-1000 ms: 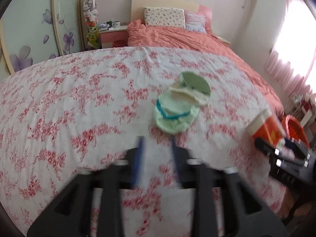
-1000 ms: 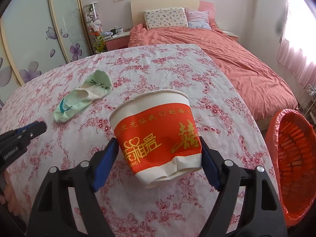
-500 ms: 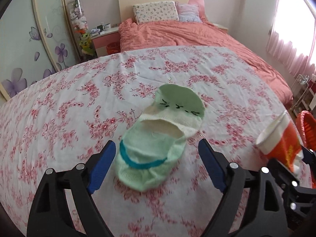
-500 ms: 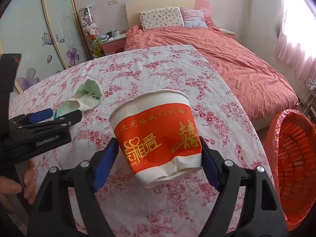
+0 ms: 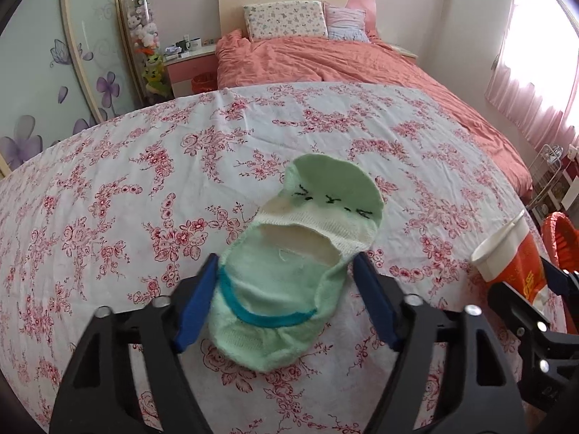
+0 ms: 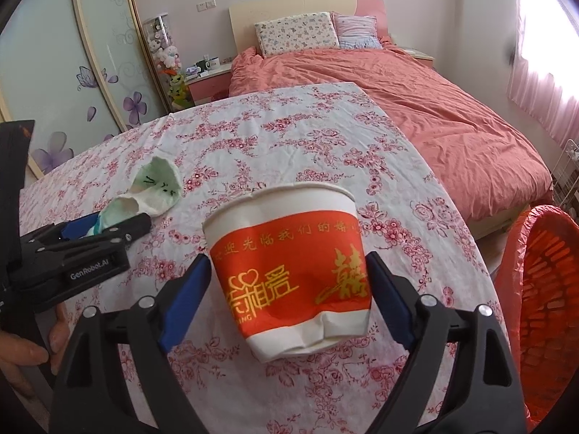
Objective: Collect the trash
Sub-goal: 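Grasp the mint sock with the left tool while the right tool holds the cup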
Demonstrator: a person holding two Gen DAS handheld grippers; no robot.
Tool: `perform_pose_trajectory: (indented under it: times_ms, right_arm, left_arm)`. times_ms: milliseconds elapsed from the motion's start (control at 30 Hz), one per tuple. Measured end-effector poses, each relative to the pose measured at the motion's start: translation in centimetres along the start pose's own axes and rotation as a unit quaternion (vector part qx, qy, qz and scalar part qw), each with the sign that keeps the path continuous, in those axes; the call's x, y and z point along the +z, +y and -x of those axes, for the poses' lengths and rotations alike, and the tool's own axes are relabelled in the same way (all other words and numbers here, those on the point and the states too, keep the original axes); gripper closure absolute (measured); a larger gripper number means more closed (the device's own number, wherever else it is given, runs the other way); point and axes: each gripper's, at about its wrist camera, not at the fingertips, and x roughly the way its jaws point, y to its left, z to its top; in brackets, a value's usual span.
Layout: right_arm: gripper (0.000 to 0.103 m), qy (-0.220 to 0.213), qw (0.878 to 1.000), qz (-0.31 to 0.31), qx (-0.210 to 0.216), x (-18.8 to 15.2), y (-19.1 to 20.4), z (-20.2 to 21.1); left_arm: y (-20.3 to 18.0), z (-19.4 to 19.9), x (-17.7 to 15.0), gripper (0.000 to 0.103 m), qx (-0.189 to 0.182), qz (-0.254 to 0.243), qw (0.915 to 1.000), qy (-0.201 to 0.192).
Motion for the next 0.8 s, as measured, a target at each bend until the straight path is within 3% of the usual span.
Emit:
perform_pose_trajectory:
  times_ms: [467, 600, 800]
  right_arm:
    - [0.024, 0.013, 1.0, 0.007, 0.004, -0.2, 0.3, -0.3]
    - [0.025, 0.008, 1.0, 0.006, 0.003, -0.3, 0.2, 0.1]
    - [0.025, -0.005, 1.0, 0.005, 0.007, 0.2, 0.1, 1.4]
  left_arm:
    - [-1.1, 0.0, -0.2, 0.042, 0.002, -0.027, 0.9996, 0.002]
    - [-1.0, 0.4, 0.1, 0.09, -0.011, -0.027, 0.9996, -0.001]
    - [-0.5, 1.1, 0.3, 0.096, -0.02, -0.012, 0.9997, -0.008]
